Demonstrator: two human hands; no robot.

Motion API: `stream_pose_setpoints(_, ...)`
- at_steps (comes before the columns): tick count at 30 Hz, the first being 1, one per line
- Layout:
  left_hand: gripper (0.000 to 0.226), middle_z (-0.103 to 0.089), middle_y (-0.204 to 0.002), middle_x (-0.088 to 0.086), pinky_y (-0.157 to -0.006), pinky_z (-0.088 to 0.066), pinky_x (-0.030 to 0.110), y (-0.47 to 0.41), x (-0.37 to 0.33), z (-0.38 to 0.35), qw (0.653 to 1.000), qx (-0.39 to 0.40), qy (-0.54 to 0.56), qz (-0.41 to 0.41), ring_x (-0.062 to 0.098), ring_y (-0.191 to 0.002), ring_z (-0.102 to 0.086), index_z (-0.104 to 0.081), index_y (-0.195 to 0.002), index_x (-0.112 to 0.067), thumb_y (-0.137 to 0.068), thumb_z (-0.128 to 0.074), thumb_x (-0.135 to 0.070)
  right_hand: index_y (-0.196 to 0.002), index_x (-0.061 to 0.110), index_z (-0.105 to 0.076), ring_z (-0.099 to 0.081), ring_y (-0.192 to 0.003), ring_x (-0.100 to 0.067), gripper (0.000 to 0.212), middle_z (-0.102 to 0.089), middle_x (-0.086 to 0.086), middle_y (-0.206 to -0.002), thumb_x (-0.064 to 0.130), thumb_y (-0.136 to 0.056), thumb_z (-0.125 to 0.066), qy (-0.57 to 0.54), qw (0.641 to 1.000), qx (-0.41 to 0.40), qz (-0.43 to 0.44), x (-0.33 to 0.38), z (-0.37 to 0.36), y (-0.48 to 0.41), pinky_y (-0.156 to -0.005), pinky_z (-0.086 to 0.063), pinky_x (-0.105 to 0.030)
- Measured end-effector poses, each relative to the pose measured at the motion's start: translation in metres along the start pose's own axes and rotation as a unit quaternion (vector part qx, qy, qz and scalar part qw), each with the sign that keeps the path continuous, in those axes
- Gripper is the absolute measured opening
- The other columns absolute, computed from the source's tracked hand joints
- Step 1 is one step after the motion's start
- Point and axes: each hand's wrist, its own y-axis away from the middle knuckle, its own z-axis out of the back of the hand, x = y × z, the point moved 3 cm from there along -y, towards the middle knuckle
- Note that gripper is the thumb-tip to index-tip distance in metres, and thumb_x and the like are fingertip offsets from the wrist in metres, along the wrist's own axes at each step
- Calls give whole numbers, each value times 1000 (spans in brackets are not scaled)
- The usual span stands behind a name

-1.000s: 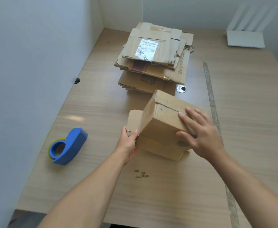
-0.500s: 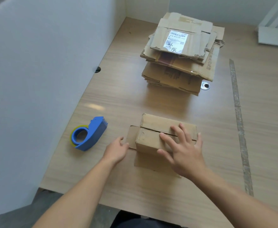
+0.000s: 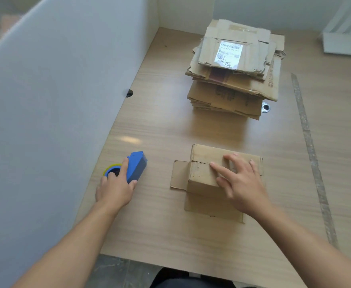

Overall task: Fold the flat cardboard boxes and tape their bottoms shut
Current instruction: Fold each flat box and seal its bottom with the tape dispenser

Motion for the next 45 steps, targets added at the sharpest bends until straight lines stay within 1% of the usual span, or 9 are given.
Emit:
stream_pose_setpoints(8, 72, -50, -100, 10, -67, -43, 36, -25, -9, -9, 996, -1, 80, -50, 28, -84, -54, 3, -155, -38, -101, -44, -34, -124, 47, -57, -35, -134, -18, 54, -44, 12, -133, 69, -82, -31, -2, 999, -17, -43, 2, 5, -3, -118, -13, -44)
stream_pose_setpoints(16, 74, -54, -117, 10, -81, -44, 39, -17, -35, 22, 978, -34, 173, -114, 30, -99, -50, -5, -155, -39, -97, -51, -32, -120, 49, -46, -29, -130, -12, 47, -39, 16, -128, 70, -85, -23, 67, 995, -16, -77, 10, 3, -7, -109, -14, -39)
stream_pose_setpoints(21, 72, -53, -124, -12, -81, -47, 36, 22, -79, 76, 927, -50, 184, -324, 18, -99, -53, -8, -144, -63, -88, -52, -54, -121, 57, -47, -43, -121, 3, 39, -54, 29, -117, 62, -87, -29, -237, 962, -78, -113, -1, 17, -7, -107, -18, -30)
stream_pose_setpoints(24, 70, -57, -126, -17, -76, -53, 39, 41, -112, 91, 878, -60, 127, -457, 12, -96, -53, -7, -140, -71, -82, -43, -59, -132, 63, -43, -45, -125, 6, 43, -56, 34, -123, 56, -89, -43, -376, 918, -83, -97, -13, 18, -2, -117, -25, -42)
stream_pose_setpoints(30, 69, -65, -110, -6, -55, -46, 24, 53, -157, 92, 821, -69, 21, -567, 10, -81, -45, -13, -145, -62, -85, -45, -48, -138, 65, -35, -40, -136, 1, 52, -50, 31, -136, 49, -91, -51, -462, 885, -27, -55, -24, 27, 4, -117, -31, -37)
stream_pose_setpoints(34, 63, -63, -112, -8, -58, -37, 15, 56, -170, 83, 812, -42, -28, -582, 11, -82, -55, -20, -144, -57, -85, -42, -51, -106, 37, -67, -51, -125, -5, 20, -62, 16, -124, 39, -89, -56, -429, 899, -65, -65, -24, 25, 1, -111, -37, -36)
stream_pose_setpoints(38, 69, -61, -112, -9, -62, -37, 17, 54, -179, 79, 817, -23, -33, -575, 19, -85, -59, 1, -135, -75, -86, -42, -55, -79, 13, -67, -59, -110, -4, 15, -64, 13, -103, 22, -90, -66, -436, 882, -147, -101, -25, 19, 3, -96, -44, -26)
stream_pose_setpoints(42, 85, -53, -116, -10, -72, -43, 24, 51, -193, 75, 823, 24, -90, -560, 18, -96, -56, 18, -120, -82, -96, -54, -45, -74, 6, -69, -57, -114, 5, 17, -61, 11, -104, 11, -90, -70, -467, 856, -173, -139, -34, 18, 10, -94, -40, -13)
stream_pose_setpoints(45, 77, -52, -123, -11, -84, -47, 33, 50, -199, 77, 826, 28, -119, -550, 18, -102, -55, 9, -131, -76, -97, -53, -45, -70, 9, -69, -57, -113, 6, 20, -58, 7, -106, 11, -90, -70, -511, 822, -185, -173, -39, 23, 21, -91, -41, -10)
